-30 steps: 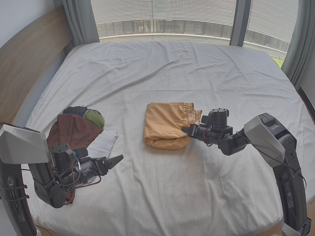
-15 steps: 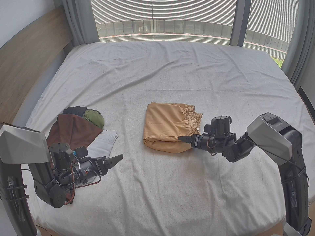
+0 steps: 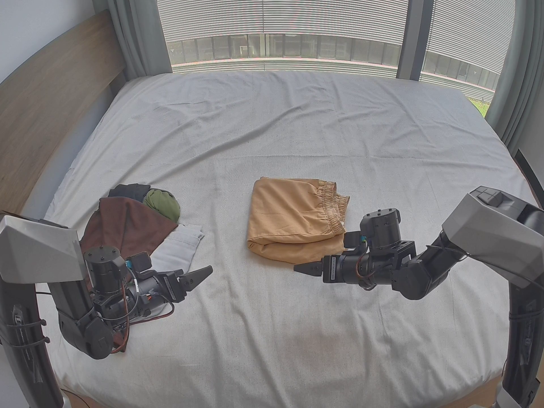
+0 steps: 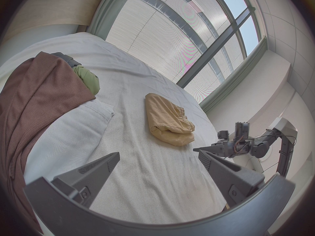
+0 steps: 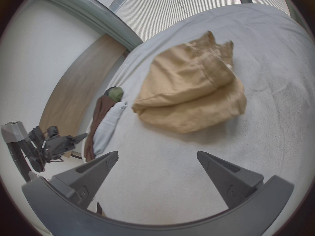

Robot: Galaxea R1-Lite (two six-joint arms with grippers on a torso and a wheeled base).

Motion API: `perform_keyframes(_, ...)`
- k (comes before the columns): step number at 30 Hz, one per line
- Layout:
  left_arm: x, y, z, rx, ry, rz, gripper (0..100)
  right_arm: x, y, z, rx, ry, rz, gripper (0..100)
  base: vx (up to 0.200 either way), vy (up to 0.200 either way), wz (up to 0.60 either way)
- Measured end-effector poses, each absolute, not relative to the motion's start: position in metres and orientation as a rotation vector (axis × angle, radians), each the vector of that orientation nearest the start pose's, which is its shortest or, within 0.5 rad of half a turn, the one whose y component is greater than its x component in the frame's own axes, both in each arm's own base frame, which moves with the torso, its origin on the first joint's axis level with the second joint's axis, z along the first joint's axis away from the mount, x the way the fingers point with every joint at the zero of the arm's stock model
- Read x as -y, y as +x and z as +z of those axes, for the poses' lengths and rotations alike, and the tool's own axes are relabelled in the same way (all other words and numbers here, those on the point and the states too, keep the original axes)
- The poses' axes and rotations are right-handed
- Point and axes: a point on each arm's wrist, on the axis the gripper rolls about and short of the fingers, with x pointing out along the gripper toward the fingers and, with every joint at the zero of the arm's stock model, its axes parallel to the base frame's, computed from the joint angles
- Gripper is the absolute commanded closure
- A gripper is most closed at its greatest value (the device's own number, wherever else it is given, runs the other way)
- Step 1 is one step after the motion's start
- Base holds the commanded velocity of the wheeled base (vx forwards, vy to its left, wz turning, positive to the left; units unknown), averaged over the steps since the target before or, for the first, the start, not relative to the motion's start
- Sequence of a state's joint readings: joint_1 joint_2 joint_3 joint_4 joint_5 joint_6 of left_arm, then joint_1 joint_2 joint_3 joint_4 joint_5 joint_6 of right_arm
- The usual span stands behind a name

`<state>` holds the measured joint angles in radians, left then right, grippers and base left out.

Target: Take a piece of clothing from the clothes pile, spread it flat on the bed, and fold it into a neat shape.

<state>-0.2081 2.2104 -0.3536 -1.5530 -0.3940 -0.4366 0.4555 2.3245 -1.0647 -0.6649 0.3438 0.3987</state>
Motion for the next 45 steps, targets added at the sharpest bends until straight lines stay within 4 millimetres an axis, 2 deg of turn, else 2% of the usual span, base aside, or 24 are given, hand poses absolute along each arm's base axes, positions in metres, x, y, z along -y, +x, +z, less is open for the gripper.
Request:
perform_keyframes(2, 0.07, 0.29, 0.022, -0.431, -0.449, -0.521, 0, -0.197, 0.364, 0.031, -0.734, 0.334, 0.685, 0, 0.0, 0.0, 0.0)
perform_keyframes(3, 0.07, 0.29, 0.023, -0.428, -0.449, -0.521, 0, -0.202, 0.362, 0.045, -0.704, 0.341, 0.724, 0, 0.0, 0.0, 0.0)
perform_keyframes(7, 0.069, 0.29, 0.024, -0.424, -0.449, -0.521, 0, -0.207, 0.366, 0.065, -0.649, 0.367, 0.745, 0, 0.0, 0.0, 0.0)
perform_keyframes(13, 0.069, 0.29, 0.025, -0.421, -0.448, -0.522, 0, -0.213, 0.39, 0.099, -0.52, 0.428, 0.763, 0, 0.0, 0.0, 0.0)
perform_keyframes(16, 0.069, 0.29, 0.025, -0.421, -0.448, -0.522, 0, -0.213, 0.401, 0.099, -0.499, 0.437, 0.756, 0, 0.0, 0.0, 0.0)
perform_keyframes(21, 0.069, 0.291, 0.025, -0.42, -0.448, -0.521, 0, -0.205, 0.427, 0.085, -0.485, 0.453, 0.715, 0, 0.0, 0.0, 0.0)
perform_keyframes(27, 0.069, 0.291, 0.025, -0.419, -0.448, -0.52, 0, -0.194, 0.444, 0.055, -0.519, 0.46, 0.666, 0, 0.0, 0.0, 0.0)
perform_keyframes(40, 0.069, 0.29, 0.025, -0.421, -0.448, -0.52, 0, -0.189, 0.449, -0.001, -0.615, 0.45, 0.601, 0, 0.0, 0.0, 0.0)
perform_keyframes(45, 0.068, 0.29, 0.025, -0.42, -0.448, -0.519, 0, -0.189, 0.447, -0.008, -0.63, 0.449, 0.595, 0, 0.0, 0.0, 0.0)
